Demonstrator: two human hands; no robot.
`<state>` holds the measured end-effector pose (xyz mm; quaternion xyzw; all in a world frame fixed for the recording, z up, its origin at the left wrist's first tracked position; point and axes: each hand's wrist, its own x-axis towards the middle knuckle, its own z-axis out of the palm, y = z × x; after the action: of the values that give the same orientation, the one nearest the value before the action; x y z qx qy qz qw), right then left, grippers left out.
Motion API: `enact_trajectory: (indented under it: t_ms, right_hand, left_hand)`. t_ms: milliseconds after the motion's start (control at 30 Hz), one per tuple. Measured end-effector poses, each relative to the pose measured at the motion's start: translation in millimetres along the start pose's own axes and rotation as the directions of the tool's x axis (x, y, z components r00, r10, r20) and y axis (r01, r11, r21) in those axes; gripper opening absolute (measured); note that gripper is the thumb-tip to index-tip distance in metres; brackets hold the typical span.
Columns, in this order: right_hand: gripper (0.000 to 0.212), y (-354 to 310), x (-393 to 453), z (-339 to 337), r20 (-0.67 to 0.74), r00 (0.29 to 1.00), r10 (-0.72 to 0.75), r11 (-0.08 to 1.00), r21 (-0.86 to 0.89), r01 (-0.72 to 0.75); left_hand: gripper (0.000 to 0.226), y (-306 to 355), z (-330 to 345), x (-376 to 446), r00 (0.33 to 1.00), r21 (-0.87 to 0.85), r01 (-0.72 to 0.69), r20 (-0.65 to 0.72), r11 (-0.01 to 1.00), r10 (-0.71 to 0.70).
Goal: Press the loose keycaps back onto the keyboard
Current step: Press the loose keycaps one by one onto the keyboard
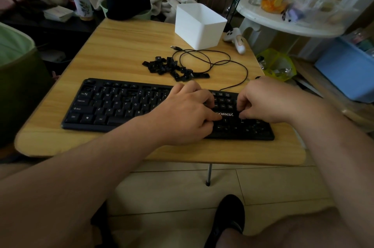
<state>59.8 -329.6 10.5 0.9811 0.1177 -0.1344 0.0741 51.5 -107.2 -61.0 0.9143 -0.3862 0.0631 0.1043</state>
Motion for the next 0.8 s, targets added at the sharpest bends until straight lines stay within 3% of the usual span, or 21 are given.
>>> enact_trajectory:
  t_ms: [800]
  right_hand:
    - [0.005,-8,-9,4,-0.048,0.999,0.016,1.0,-0.019,-0.017]
  left_hand:
    - [0.049,0,1,0,1.0,0.032,-0.023,0.004,0.999,0.023]
